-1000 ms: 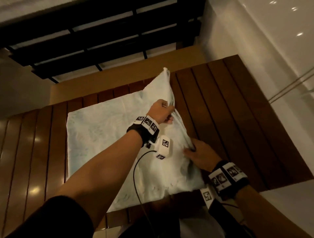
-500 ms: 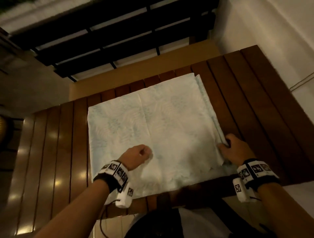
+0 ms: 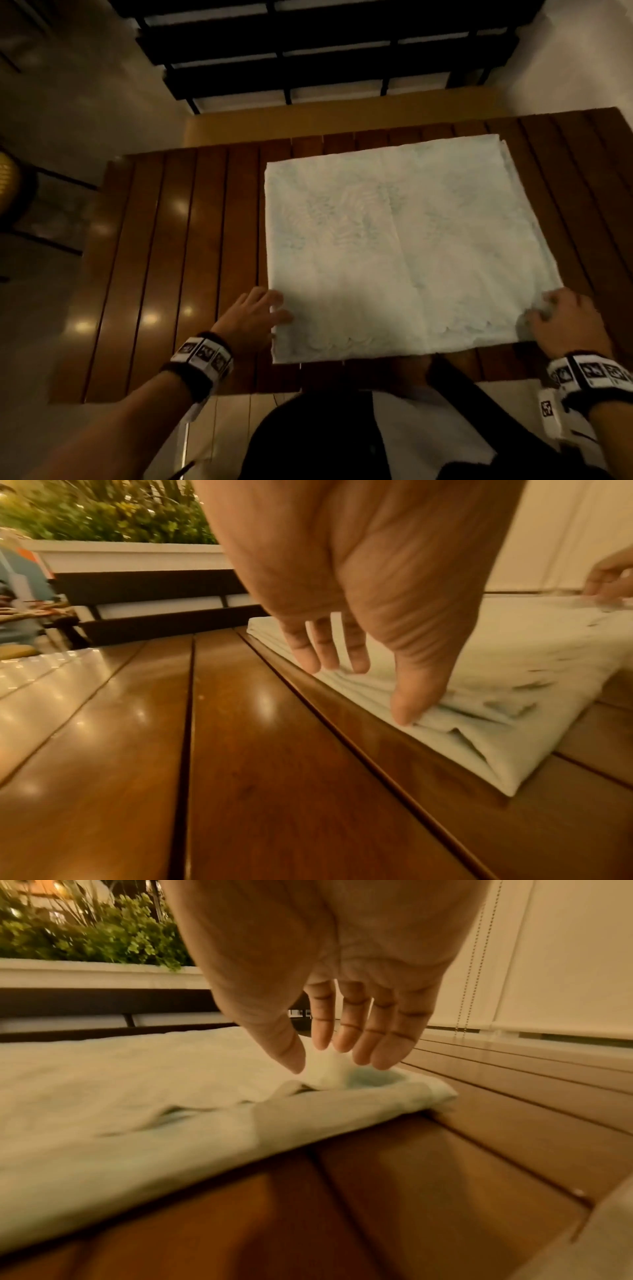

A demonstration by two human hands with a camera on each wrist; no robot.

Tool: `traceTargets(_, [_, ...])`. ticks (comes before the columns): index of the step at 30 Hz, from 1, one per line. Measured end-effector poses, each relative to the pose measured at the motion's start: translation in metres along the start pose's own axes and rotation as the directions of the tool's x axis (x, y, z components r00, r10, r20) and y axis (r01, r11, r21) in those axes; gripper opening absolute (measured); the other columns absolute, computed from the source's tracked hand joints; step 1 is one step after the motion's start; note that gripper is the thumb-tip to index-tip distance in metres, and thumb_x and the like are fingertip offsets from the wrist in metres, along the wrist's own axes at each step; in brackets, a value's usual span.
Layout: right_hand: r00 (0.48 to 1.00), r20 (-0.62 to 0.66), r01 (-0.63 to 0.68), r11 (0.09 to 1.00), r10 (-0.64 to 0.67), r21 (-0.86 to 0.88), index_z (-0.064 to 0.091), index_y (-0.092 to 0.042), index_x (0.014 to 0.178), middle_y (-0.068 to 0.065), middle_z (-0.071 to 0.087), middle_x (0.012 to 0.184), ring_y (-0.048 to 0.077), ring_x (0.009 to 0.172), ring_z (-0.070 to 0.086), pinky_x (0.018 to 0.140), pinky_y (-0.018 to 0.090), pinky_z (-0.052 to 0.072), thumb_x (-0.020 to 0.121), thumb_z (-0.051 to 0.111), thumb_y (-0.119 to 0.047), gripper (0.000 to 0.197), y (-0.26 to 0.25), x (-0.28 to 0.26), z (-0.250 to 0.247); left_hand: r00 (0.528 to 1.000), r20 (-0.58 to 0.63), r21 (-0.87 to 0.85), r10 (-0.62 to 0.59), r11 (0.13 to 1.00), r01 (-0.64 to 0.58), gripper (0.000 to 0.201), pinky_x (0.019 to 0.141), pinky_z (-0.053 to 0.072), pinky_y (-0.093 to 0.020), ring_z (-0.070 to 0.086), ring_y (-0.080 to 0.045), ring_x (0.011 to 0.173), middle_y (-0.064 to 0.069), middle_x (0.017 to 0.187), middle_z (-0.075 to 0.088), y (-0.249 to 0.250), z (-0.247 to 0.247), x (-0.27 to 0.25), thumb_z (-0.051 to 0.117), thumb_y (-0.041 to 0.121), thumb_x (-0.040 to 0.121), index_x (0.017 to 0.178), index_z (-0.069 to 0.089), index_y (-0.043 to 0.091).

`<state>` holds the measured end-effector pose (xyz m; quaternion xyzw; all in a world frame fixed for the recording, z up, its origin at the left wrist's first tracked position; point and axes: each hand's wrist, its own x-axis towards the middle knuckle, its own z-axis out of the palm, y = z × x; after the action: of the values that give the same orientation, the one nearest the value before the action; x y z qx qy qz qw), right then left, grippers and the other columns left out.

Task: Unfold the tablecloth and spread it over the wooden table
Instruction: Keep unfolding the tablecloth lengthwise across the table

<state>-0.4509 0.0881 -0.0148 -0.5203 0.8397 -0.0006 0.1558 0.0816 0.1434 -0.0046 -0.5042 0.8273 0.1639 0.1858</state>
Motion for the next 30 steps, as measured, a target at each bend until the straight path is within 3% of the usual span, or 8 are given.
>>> traceTargets(8, [0.975,0.070,0.195,0.960,-0.213,0.203,0.053,-0.021,0.100,0.009,0.053,0.102,0.026,0.084,0.055,0.077,0.034,0.044,0.088,0.068,-0.014,0.021,-0.084,-0.072,0.019,0.952,0.112,0.100,0.284,0.950,-0.295,0.023,0.083,0.044,-0.035,0.046,-0.019,0.103,0.009,0.117,0.057,-0.006,-0.029,0.032,0.065,0.049,0.083,0.104,0.064,0.040])
traceTargets(14, [0.952,0.146,0.234,0.948,-0.269,0.216,0.053,-0.025,0.097,0.005,0.055,0.099,0.019,0.078,0.054,0.075,0.030,0.043,0.089,0.067,-0.016,0.019,-0.114,-0.095,0.032,0.932,0.130,-0.183,0.339,0.932,-0.313,0.034,0.084,0.039,-0.031,0.043,-0.011,0.098,0.018,0.105,0.062,-0.021,-0.046,0.045,0.063,0.064,0.077,0.091,0.070,0.034])
traceTargets(18, [0.932,0.210,0.230,0.930,-0.295,0.286,0.054,-0.029,0.096,-0.003,0.057,0.097,0.014,0.079,0.058,0.074,0.029,0.046,0.091,0.065,-0.023,0.014,-0.143,-0.114,0.036,0.946,-0.017,-0.319,0.325,0.895,-0.313,0.037,0.084,0.039,-0.031,0.053,-0.010,0.090,0.012,0.089,0.067,-0.013,-0.054,0.050,0.051,0.063,0.086,0.088,0.066,0.030])
traceTargets(22, [0.862,0.278,0.263,0.842,-0.424,0.471,0.058,-0.035,0.106,-0.019,0.058,0.102,0.000,0.093,0.057,0.076,0.016,0.044,0.087,0.069,-0.047,0.025,-0.187,-0.135,0.025,0.968,-0.212,-0.605,0.131,0.761,-0.235,0.019,0.066,0.048,-0.043,0.057,-0.021,0.066,-0.003,0.074,0.063,0.016,-0.064,0.057,0.041,0.042,0.099,0.096,0.048,0.025])
traceTargets(24, [0.812,0.281,0.316,0.790,-0.512,0.525,0.055,-0.032,0.123,-0.020,0.057,0.116,-0.003,0.103,0.055,0.087,0.016,0.044,0.078,0.073,-0.058,0.055,-0.206,-0.138,0.022,0.965,-0.263,-0.723,0.028,0.657,-0.216,0.008,0.067,0.050,-0.048,0.059,-0.022,0.067,-0.006,0.079,0.062,0.032,-0.076,0.062,0.038,0.031,0.101,0.103,0.045,0.026])
traceTargets(26, [0.768,0.269,0.371,0.746,-0.581,0.553,0.046,-0.030,0.137,-0.016,0.053,0.130,0.001,0.116,0.052,0.098,0.023,0.044,0.068,0.077,-0.066,0.084,-0.221,-0.136,0.026,0.954,-0.296,-0.778,-0.055,0.593,-0.207,0.016,0.075,0.051,-0.047,0.061,-0.019,0.074,-0.004,0.084,0.063,0.047,-0.093,0.070,0.034,0.021,0.101,0.107,0.048,0.027])
traceTargets(28, [0.750,0.240,0.422,0.725,-0.617,0.545,0.044,-0.034,0.138,-0.014,0.052,0.135,0.003,0.121,0.051,0.102,0.027,0.045,0.064,0.078,-0.068,0.088,-0.232,-0.130,0.034,0.944,-0.315,-0.806,-0.097,0.553,-0.212,0.020,0.083,0.050,-0.044,0.061,-0.015,0.087,-0.001,0.094,0.064,0.060,-0.113,0.079,0.036,0.019,0.100,0.105,0.055,0.024])
traceTargets(30, [0.736,0.184,0.525,0.720,-0.652,0.454,0.043,-0.034,0.140,-0.010,0.051,0.140,0.009,0.126,0.049,0.106,0.028,0.043,0.068,0.073,-0.067,0.085,-0.240,-0.121,0.042,0.945,-0.320,-0.770,-0.074,0.601,-0.213,0.018,0.087,0.050,-0.040,0.057,-0.010,0.093,0.005,0.100,0.059,0.071,-0.137,0.088,0.050,0.041,0.094,0.101,0.058,0.027])
